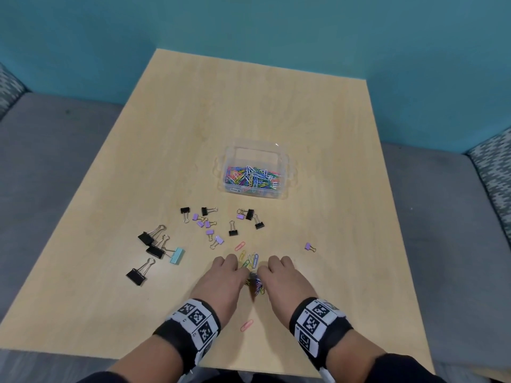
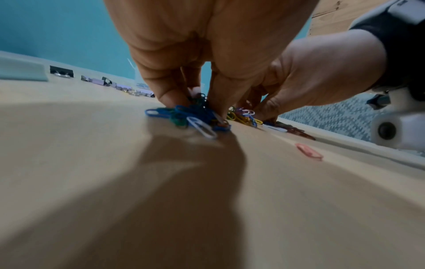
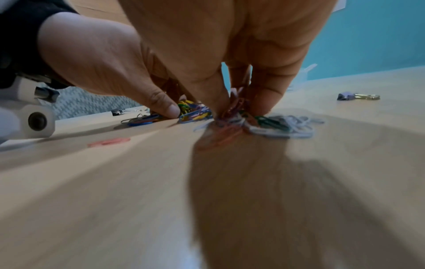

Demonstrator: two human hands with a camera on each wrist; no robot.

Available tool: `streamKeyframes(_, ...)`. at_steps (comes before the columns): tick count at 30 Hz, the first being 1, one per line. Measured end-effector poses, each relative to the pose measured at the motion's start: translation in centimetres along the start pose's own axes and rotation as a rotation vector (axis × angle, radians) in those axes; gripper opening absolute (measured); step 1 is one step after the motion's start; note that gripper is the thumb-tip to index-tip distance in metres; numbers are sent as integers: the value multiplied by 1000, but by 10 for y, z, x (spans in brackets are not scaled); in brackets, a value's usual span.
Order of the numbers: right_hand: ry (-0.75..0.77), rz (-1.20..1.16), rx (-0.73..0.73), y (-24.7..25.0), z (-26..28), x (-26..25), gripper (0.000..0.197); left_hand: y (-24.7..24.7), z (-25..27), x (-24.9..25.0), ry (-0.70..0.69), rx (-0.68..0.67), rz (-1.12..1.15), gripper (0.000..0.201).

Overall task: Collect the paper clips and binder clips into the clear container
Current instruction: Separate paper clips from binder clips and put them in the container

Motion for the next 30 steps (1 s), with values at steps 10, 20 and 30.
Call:
streamKeyframes(10, 2, -108, -162, -2, -14, 19, 30, 10, -12, -9, 60, -102, 151, 17)
streamKeyframes(20, -97, -554, -250, 23, -23, 50, 9, 36, -21, -36, 191, -238, 565, 13)
streamKeyframes(30, -143, -660, 72, 154, -120, 102, 11, 156, -123, -77, 209, 127, 700, 13)
Point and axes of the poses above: each hand's wrist, its own z-axis away from the middle knuckle, its own y-axis out of the back of the hand, x = y × z, the point moved 8 cm from there along -z, towards the middle knuckle, and after that the axes turned 4 degrees about -x, right-handed, at the moved point
